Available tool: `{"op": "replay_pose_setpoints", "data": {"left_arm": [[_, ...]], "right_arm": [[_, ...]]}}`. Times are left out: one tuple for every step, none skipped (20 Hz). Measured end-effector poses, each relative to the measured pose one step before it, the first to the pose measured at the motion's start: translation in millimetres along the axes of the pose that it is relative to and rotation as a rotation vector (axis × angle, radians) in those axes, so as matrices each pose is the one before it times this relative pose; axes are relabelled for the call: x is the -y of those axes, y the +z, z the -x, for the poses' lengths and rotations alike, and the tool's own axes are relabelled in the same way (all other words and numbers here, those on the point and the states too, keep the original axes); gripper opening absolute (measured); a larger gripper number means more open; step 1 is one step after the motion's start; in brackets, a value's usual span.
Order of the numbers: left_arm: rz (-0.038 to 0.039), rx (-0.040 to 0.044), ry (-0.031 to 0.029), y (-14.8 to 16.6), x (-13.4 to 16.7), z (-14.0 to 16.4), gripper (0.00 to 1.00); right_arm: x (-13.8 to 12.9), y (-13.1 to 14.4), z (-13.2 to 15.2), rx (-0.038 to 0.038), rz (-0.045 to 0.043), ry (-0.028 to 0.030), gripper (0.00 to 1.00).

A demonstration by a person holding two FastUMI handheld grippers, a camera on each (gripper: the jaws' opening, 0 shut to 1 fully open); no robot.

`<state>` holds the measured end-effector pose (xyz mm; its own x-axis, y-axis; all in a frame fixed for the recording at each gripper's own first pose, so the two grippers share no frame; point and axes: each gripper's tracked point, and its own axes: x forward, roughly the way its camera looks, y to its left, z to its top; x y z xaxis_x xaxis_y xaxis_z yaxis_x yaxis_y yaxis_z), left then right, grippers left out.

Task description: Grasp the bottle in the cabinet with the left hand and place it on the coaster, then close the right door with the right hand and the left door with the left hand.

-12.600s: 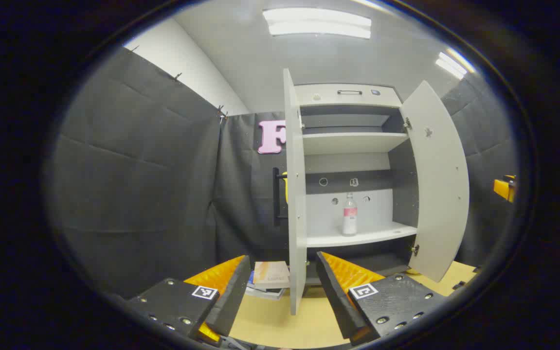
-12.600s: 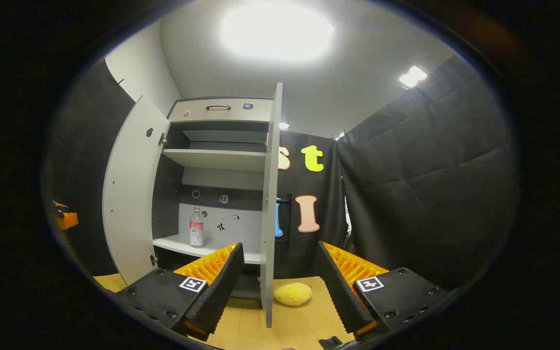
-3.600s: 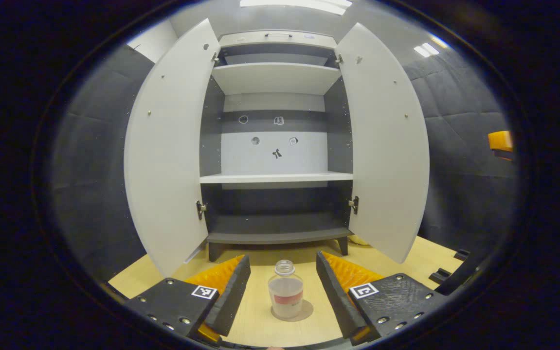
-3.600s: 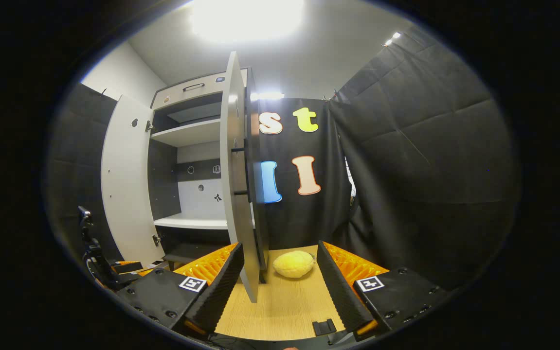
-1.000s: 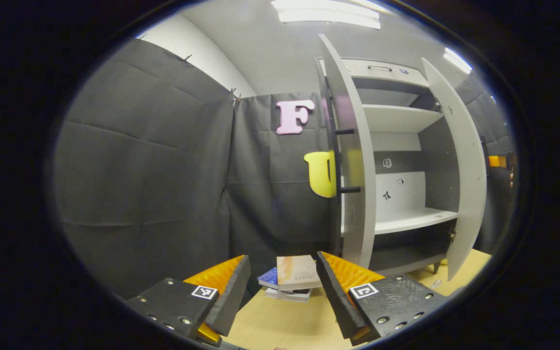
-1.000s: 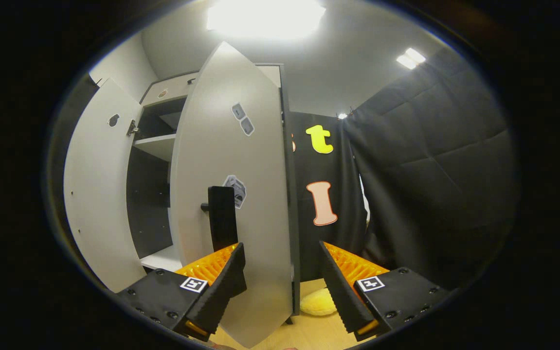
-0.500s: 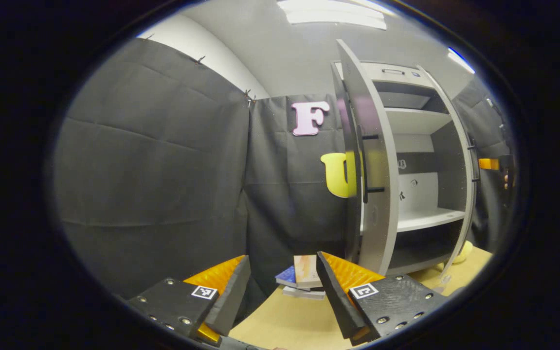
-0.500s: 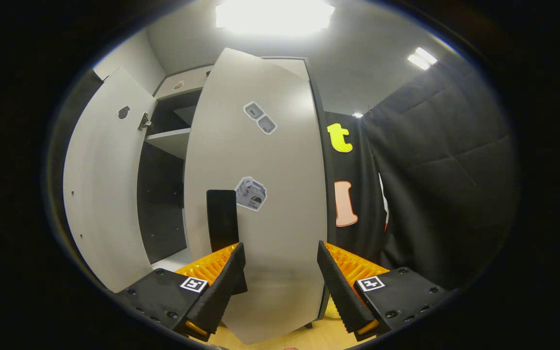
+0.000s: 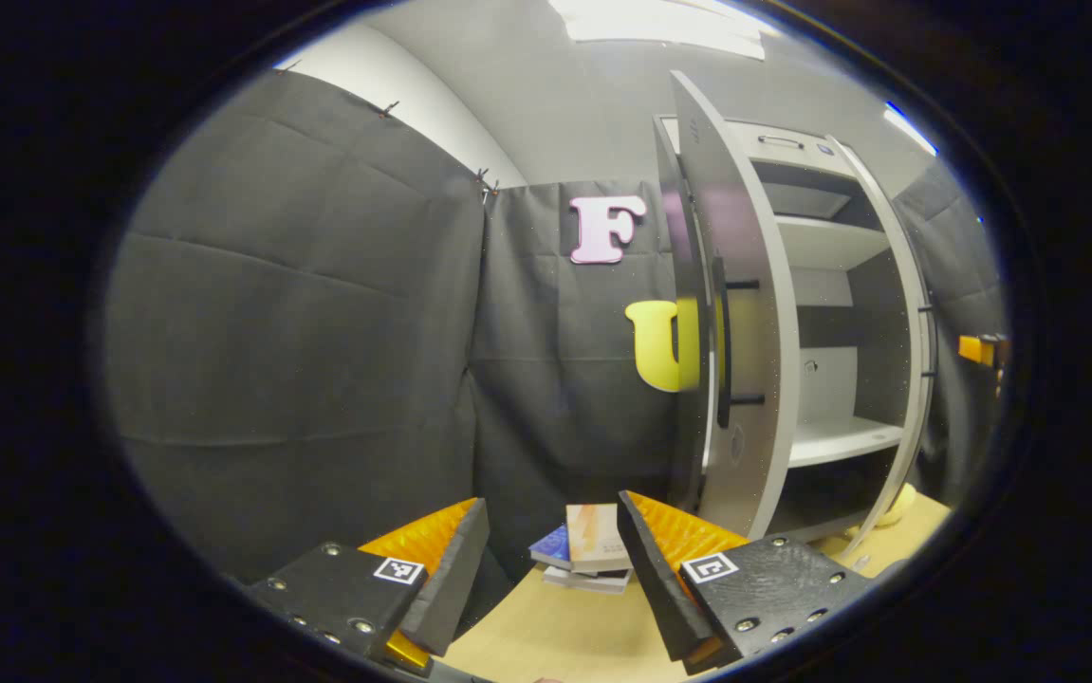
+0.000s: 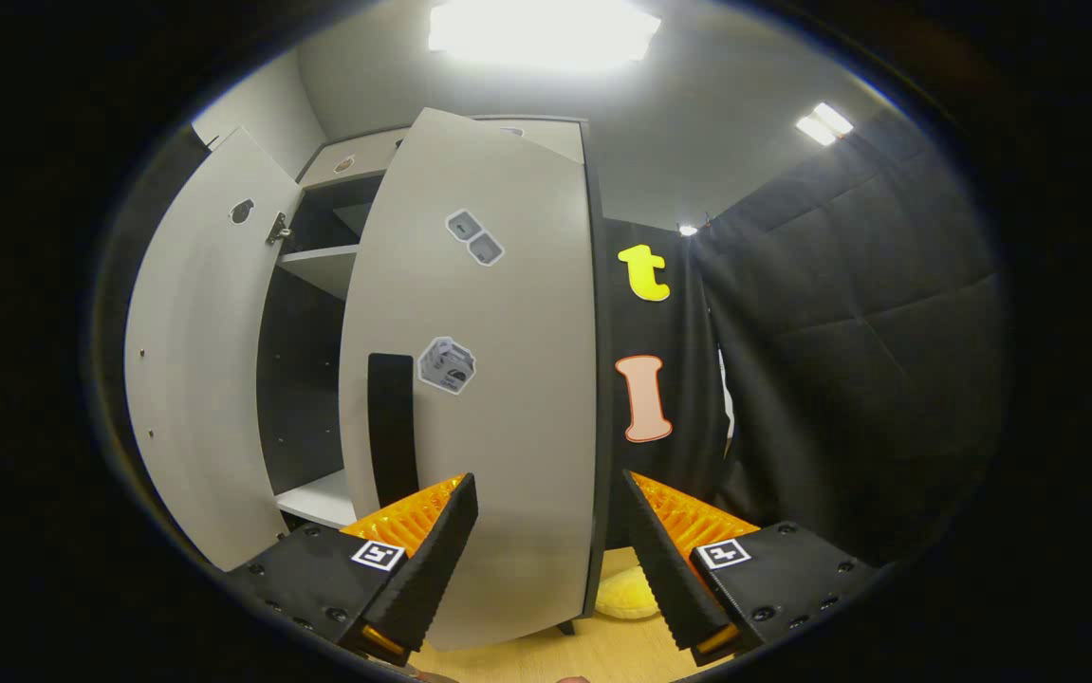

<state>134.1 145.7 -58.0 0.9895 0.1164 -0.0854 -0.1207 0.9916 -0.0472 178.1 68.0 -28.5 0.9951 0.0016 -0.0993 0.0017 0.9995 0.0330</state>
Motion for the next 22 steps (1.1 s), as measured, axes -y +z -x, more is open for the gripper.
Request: {"op": "replay_pose_setpoints", "data": {"left_arm": [[0.00387,0.00493,0.00162,7.93,0.17,-8.18,0.89],[0.0038,0.01058,-0.00315,8.54,0.74,-7.84,0.89],[0.00467,0.01114,-0.00632,10.09,2.78,-9.25,0.89],[0.00437,0.01183,-0.00889,9.39,4.41,-6.33,0.89],[0.00234,0.00885,-0.01085,9.66,4.62,-8.53,0.89],[-0.00079,0.00434,-0.00786,9.61,4.09,-7.85,0.89],[-0.00224,0.00477,-0.0061,7.93,2.81,-7.76,0.89],[-0.00235,0.00206,-0.00999,3.62,5.17,-8.18,0.89],[0.0004,0.0005,-0.00598,4.37,4.57,-4.32,0.89],[0.00687,0.00021,-0.00839,3.42,4.99,-4.76,0.89],[0.013,0.00107,-0.01062,4.1,5.57,-2.57,0.89],[0.01456,0.00156,-0.01044,0.87,4.84,-3.76,0.89],[0.00884,0.00122,-0.00888,-0.02,6.69,-1.39,0.89],[-0.00127,0.00255,-0.00537,2.62,4.9,-2.17,0.89],[-0.00409,0.0021,-0.00068,3.09,4.33,-3.28,0.89],[-0.00181,0.00244,-0.00314,1.76,4.62,-2.04,0.89],[-0.01383,0.0067,0.01893,2.11,-0.53,1.57,0.89],[-0.01589,0.00552,0.00783,1.56,-0.06,0.03,0.82],[0.00204,0.00153,0.00089,-1.29,1.27,0.46,0.82],[0.01696,-0.0016,-0.00212,-0.85,2.98,2.46,0.83],[0.01388,-0.00203,-0.0017,-1.56,1.26,0.18,0.83],[0.00524,-0.00175,-0.00185,0.63,1.97,0.19,0.83]], "right_arm": [[9.33,-3.18,5.58,-0.00418,0.00449,-0.01923,0.95],[8.97,-4.57,5.01,-0.01004,0.00608,-0.01663,0.95],[8.24,-5.06,4.81,-0.01448,0.00378,-0.01365,0.96],[8.31,-5.5,4.8,-0.0127,-0.00016,-0.01164,0.95],[8.17,-4.16,4.75,-0.01095,-0.00092,-0.01455,0.96],[9.08,-4.34,5.27,-0.00738,-0.00096,-0.01592,0.96],[7.65,-3.27,4.81,-0.00321,-0.00006,-0.01372,0.95],[8.18,-4.06,4.47,-0.00237,-0.00031,-0.01252,0.95],[5.24,-3.29,3.99,-0.00583,0.00172,-0.00838,0.95],[5.75,-3.96,3.81,-0.00668,0.00308,-0.00866,0.96],[6.12,-3.05,3.05,-0.00753,0.00401,-0.0084,0.96],[7.01,-2.58,2.63,-0.00478,0.00259,-0.00999,0.95],[6.08,-1.63,2.43,-0.00448,-0.0009,-0.00907,0.95],[4.74,-1.36,1.75,-0.00383,-0.00439,-0.00462,0.95],[4.52,-0.4,1.45,-0.00244,-0.00236,-0.00503,0.95],[4.83,-1.12,1.25,-0.00304,0.00408,-0.00607,0.96],[6.18,-0.63,1.46,-0.00178,0.00935,-0.00629,0.96],[5.31,-0.98,2.07,0.00045,0.01101,-0.00603,0.96],[5.68,-0.2,1.68,0.00108,0.01087,-0.00492,0.95],[5.18,-1.42,2.43,-0.00005,0.0095,-0.00297,0.92],[4.28,-1.52,2.45,-0.00042,0.00795,-0.00125,0.95],[4.67,-3.58,1.79,-0.00088,0.00627,-0.00006,0.95]]}}
